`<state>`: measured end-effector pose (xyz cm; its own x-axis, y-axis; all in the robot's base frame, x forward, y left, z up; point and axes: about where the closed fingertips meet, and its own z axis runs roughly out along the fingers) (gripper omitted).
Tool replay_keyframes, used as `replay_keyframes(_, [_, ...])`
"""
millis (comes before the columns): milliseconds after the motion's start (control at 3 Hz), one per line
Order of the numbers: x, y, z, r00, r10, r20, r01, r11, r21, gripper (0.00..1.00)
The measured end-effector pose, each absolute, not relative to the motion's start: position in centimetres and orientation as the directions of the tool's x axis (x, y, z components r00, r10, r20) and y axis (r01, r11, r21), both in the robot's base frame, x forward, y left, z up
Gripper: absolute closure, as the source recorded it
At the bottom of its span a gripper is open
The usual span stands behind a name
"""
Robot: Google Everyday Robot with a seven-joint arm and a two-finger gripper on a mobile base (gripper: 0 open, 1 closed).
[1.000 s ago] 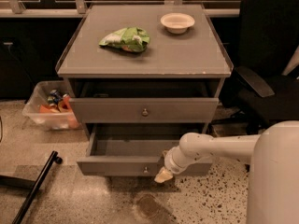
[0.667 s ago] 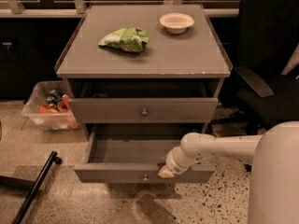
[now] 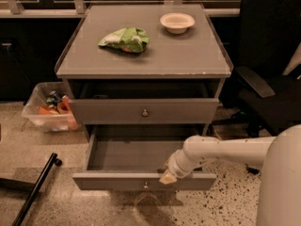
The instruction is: Open middle drawer
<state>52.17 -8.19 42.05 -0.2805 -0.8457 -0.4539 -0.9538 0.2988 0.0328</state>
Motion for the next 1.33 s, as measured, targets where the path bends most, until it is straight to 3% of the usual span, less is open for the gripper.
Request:
replay_keyframes(333, [50.0,-8.0,44.6,-0.254,-0.856,-0.45,-0.96,0.279,0.011,0.16])
replay_keyframes(667, [47.9,-7.2,48.2,-0.202,-0.873,-0.443,-0.969,0.243,-0.037,0.0])
replay_keyframes(1000, [48.4,-7.6,50.8,-0.184,-0.866,-0.465,-0.967,0.244,-0.071,0.0])
replay_keyframes(1333, [51.8,-8.6,52.7,-0.178,-0.85,-0.495,-0.945,0.288,-0.155,0.19])
